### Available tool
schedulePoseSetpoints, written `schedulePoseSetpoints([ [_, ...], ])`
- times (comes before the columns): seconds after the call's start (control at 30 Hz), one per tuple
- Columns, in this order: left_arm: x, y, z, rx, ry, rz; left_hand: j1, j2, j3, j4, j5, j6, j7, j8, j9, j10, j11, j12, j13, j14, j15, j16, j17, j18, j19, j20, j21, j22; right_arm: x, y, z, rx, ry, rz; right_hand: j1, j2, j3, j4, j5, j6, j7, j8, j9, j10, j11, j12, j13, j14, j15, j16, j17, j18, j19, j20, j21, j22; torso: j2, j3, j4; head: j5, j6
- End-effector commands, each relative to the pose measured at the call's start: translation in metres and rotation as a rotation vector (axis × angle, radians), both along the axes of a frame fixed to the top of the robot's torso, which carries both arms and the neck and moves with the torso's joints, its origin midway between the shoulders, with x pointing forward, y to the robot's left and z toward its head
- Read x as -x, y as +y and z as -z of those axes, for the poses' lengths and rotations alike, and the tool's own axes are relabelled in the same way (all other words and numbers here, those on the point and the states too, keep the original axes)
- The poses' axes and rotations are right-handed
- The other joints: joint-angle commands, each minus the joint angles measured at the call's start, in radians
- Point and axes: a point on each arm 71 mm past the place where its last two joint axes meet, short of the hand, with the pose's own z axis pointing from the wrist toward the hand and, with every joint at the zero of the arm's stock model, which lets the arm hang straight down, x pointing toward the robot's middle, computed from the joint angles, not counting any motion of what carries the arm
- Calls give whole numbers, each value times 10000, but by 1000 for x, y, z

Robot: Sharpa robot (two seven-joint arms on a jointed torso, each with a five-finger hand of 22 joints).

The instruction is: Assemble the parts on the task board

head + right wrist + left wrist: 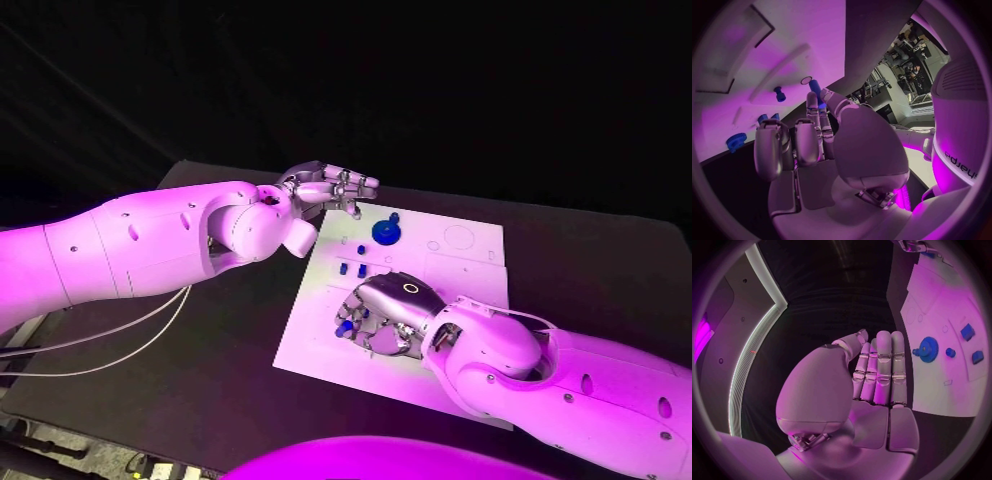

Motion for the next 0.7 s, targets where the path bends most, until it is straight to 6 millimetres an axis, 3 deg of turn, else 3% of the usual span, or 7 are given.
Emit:
schedulePoseSetpoints([
  [0.03, 1, -3, -1, 122, -14, 209, 29, 90, -54, -16, -23, -80, -9, 25, -3, -47, -10, 37, 11, -61, 37, 61, -14, 130, 61, 21, -57, -15, 0, 2, 3, 33, 29, -207, -10, -11, 62, -26, 60, 60, 32, 29, 262, -66, 28, -64, -16, 326, -2, 59, 3, -56, 31, -29, -21, 1627, 4, -12, -3, -33, -16],
  [0.7, 1, 0, -1, 103, 4, 183, 21, 96, -65, -10, -24, -83, -8, 30, -2, -59, -8, 54, 13, -67, 41, 63, -19, 129, 60, 24, -66, -20, -5, -3, 9, 342, -264, 57, -8, -7, 80, -37, 83, 49, 39, 22, 266, -64, 32, -75, -15, 330, 2, 76, 27, -57, 35, -25, -15, 1632, -3, 0, -9, -22, -51],
])
